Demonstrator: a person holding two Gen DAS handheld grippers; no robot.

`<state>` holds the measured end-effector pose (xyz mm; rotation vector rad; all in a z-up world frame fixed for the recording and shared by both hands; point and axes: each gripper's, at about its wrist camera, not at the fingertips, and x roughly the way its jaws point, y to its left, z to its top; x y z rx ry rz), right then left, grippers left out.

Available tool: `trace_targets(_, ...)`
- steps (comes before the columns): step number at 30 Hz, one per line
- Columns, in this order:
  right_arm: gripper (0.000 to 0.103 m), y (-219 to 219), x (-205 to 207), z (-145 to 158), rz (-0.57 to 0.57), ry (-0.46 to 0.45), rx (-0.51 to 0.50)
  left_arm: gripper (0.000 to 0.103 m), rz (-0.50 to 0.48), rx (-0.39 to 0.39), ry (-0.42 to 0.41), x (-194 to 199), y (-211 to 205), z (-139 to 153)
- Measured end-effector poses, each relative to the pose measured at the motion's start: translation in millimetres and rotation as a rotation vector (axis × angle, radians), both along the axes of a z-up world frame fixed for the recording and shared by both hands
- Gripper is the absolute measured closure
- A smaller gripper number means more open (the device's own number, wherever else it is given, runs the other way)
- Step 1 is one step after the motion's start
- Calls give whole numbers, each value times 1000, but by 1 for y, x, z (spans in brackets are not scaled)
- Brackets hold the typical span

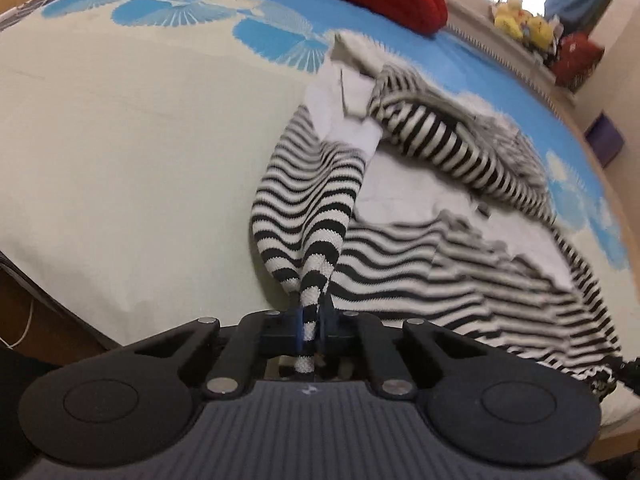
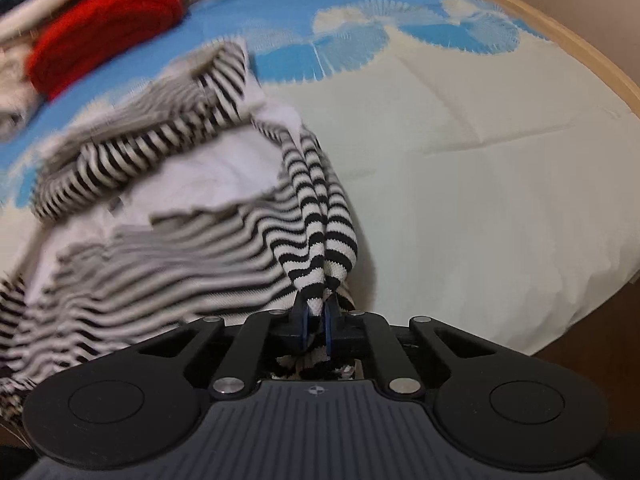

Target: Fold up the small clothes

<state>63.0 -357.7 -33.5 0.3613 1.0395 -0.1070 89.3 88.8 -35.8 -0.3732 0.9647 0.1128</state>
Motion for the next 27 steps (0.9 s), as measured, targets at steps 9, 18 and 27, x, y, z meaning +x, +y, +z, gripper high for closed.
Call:
trace_targets(9, 98, -27, -43, 87, 12, -237, 152, 97, -92, -195, -79, -16, 28, 106)
trace_targets(18, 98, -61, -70, 171, 14, -318, 314, 97, -130, -265, -135, -17, 55, 162)
trace_targets(27, 92, -33, 139, 82, -6, -154, 228, 84, 5, -300, 42, 184, 87, 57)
